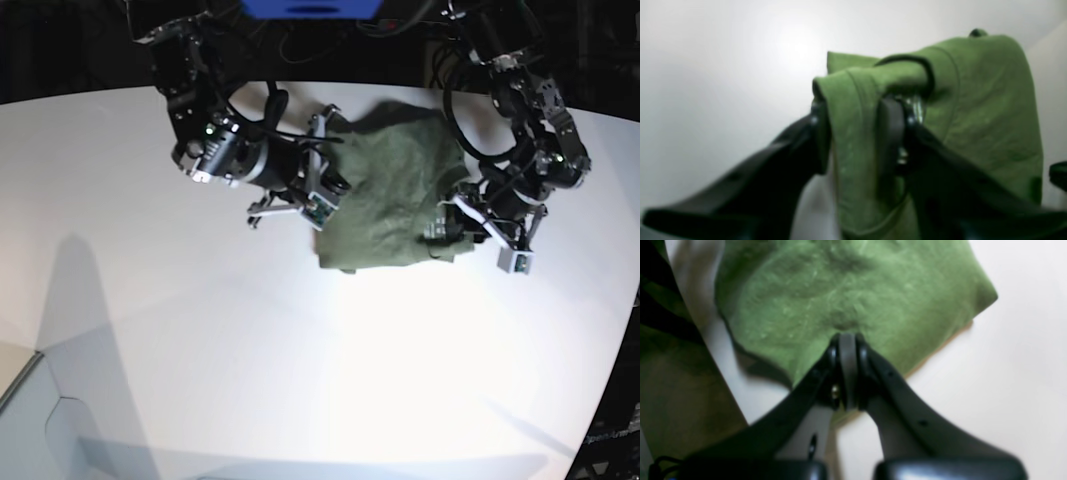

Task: Layout the t-shirt on the table in an organized manner, then fold the t-shirt properly
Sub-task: 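Grasp the folded stack's edge with the left gripper and tuck it under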

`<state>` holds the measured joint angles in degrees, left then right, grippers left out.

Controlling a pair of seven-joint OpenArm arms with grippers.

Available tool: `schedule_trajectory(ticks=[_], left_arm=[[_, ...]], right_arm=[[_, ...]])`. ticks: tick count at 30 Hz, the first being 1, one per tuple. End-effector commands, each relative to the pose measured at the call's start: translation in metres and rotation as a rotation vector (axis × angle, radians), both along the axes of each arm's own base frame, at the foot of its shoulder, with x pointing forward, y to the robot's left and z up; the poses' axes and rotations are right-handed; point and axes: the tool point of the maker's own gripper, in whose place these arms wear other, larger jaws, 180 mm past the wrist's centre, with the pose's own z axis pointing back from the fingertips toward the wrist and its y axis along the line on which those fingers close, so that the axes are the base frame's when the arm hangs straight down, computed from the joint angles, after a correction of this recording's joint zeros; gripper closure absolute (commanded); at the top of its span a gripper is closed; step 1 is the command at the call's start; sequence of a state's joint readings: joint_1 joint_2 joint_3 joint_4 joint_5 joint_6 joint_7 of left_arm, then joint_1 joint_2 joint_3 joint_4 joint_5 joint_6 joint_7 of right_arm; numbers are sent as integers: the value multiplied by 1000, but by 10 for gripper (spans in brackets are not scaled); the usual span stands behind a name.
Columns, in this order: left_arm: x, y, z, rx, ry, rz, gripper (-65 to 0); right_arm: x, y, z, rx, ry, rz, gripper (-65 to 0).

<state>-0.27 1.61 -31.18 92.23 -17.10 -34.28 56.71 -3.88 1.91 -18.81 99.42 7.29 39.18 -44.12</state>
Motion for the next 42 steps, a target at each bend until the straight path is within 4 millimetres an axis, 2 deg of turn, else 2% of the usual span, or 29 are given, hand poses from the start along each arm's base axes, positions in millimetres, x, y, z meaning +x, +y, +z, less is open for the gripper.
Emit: schedule_trajectory(ticks=[1,6,14,24,27,35,42], left_arm=[[12,1,14,-6,-53,4,-136],[20,1,15,-15,-57,4,0],[49,7,45,2,-139,3,-1],[65,5,63,0,-182,0,-1],[71,-2,70,7,-203,-25,-1],[83,-14,44,-66,-150,-37,-1],[83,5,42,-35,-150,-21,-1]], right_arm=[[6,5,13,41,-34,4,0],[5,0,10,26,-34,5,0],[5,-1,9,21,-34,4,0],[6,-2,10,20,-37,5,0],[7,-2,10,18,-37,4,0],[8,-2,10,18,-40,4,0],[7,-11,6,-8,-39,6,0]])
